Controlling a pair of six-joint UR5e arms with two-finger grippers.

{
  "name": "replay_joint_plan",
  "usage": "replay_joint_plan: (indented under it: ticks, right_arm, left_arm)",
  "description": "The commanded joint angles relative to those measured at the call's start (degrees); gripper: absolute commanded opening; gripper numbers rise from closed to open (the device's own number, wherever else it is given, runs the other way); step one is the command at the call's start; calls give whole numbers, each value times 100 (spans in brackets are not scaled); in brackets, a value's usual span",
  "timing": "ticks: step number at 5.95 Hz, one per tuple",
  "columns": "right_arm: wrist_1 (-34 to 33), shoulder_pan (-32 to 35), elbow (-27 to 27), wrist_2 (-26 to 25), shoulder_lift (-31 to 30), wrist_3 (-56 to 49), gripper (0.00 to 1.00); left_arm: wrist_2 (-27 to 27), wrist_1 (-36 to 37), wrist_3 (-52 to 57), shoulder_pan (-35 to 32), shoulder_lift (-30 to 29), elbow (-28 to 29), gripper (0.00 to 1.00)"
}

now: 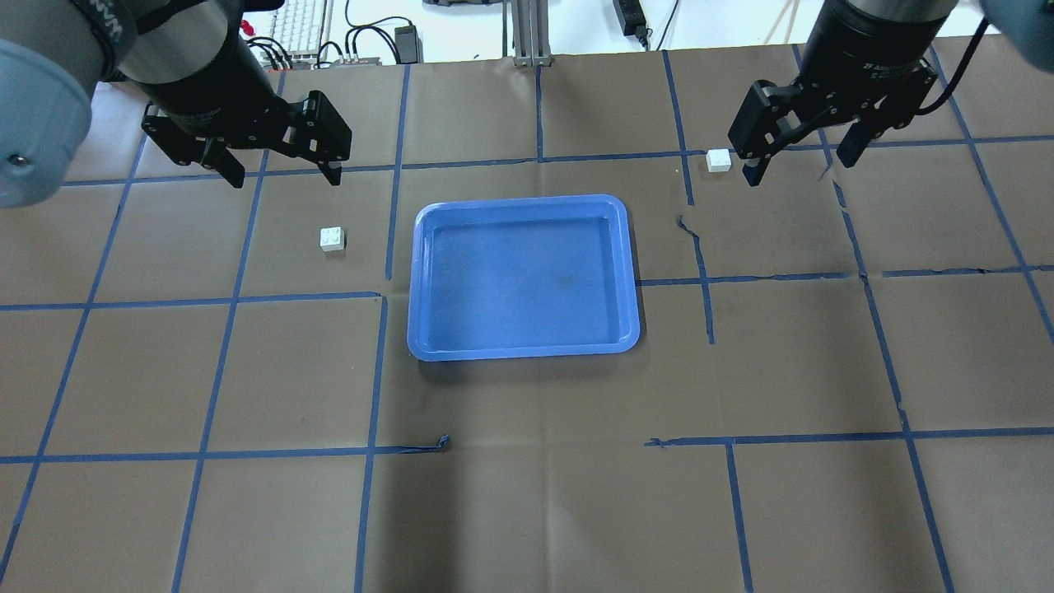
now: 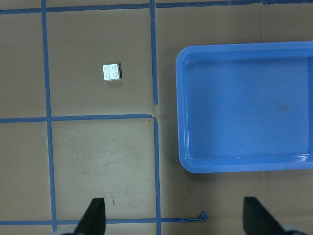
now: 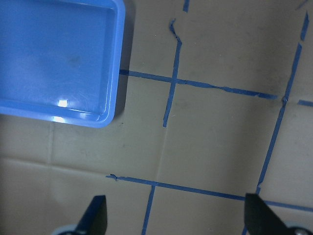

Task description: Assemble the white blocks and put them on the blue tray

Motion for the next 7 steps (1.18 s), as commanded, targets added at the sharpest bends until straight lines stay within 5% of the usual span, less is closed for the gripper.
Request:
replay_joint_plan:
  ticks: [1,5,7]
  right_arm:
    - [-963,22,37,-27,93,-2012,100]
    - [-1093,-48,-251,26,899,-5324,100]
    - [-1067,-301,-1301,78,1968,-6811,100]
  left_arm:
    - [8,13,0,7,11,-9,99]
    - [-9,39,-9,7,-6,-9,99]
    - [-9,39,44,24,-32,-27,99]
